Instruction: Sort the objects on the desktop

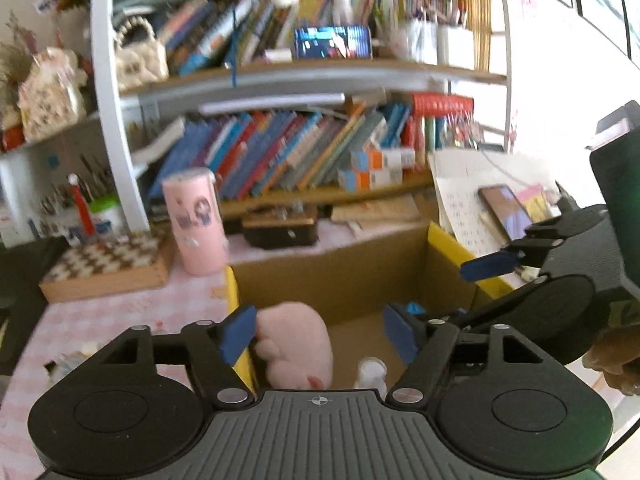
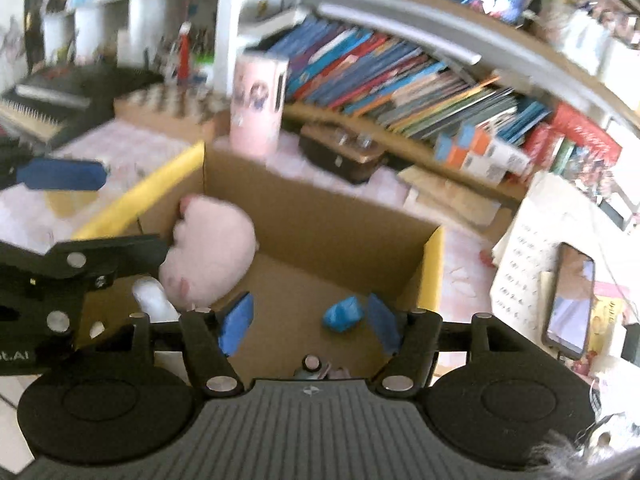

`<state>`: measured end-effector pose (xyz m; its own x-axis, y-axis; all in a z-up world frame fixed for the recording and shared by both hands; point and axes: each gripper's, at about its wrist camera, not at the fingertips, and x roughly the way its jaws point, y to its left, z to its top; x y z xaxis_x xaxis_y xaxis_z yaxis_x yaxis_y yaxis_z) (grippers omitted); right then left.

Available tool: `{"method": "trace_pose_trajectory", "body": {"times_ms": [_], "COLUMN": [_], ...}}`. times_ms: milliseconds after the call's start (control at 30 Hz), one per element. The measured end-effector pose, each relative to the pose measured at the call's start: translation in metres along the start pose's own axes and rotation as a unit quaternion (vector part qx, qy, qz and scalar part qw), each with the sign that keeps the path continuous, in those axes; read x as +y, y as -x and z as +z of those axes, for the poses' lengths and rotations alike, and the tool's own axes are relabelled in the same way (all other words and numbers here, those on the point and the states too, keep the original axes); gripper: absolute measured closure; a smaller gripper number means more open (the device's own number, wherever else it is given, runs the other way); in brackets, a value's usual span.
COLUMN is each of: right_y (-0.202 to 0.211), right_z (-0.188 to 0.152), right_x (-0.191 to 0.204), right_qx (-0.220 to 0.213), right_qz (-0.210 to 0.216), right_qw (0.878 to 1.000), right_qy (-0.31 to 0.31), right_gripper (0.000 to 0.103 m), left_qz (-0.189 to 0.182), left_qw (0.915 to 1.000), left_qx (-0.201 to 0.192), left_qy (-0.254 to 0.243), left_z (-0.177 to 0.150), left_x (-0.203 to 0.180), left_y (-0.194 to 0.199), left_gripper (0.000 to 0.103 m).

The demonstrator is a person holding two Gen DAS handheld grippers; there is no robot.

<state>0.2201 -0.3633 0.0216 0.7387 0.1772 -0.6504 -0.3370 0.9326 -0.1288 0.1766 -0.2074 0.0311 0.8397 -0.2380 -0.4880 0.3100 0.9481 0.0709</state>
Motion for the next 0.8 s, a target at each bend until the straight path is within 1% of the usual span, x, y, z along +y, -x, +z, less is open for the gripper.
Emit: {"method": "trace_pose_trajectory", "body": {"times_ms": [33, 100, 200, 367, 533, 633, 800], "right_y": [0.006, 0.018, 0.035, 0.055, 0.074, 0.081, 0.087], "right_z": [0.000, 0.000, -0.004, -0.013, -0.029, -0.040, -0.057], "right_x": [0.000, 0.000, 0.001, 0.003, 0.013, 0.022, 0.043], "right_qx": [-0.010, -0.028, -0.046, -0.061, -0.082, -0.081, -0.066], "right_qz": [-0.003, -0.009, -0.021, -0.040, -0.067, -0.079, -0.091], "right_qw": [1.000, 0.999, 0.998, 0.993, 0.985, 0.981, 0.979], "right_qy": [-0.009, -0.027, -0.048, -0.091, -0.135, -0.157, -0.172], "right_gripper": [0.040, 0.037, 0.037, 0.037, 0.037, 0.037, 0.037], "left_qz": [0.005, 0.017, 0.029, 0.036, 0.049, 0.054, 0.059], "left_qw": [1.0000, 0.9997, 0.9988, 0.9976, 0.9967, 0.9967, 0.9965], "left_qx": [-0.006, -0.018, -0.032, -0.038, -0.035, -0.025, -0.011], "left_qy": [0.002, 0.009, 0.024, 0.046, 0.053, 0.054, 0.058], "left_z": [0.001, 0.001, 0.000, -0.007, -0.021, -0.031, -0.048], "left_x": [0.000, 0.002, 0.006, 0.017, 0.028, 0.037, 0.050], "left_y": [0.004, 0.014, 0.027, 0.042, 0.056, 0.063, 0.074], "left_gripper": [0.025, 0.016, 0.013, 0.011, 0.008, 0.007, 0.007]}}
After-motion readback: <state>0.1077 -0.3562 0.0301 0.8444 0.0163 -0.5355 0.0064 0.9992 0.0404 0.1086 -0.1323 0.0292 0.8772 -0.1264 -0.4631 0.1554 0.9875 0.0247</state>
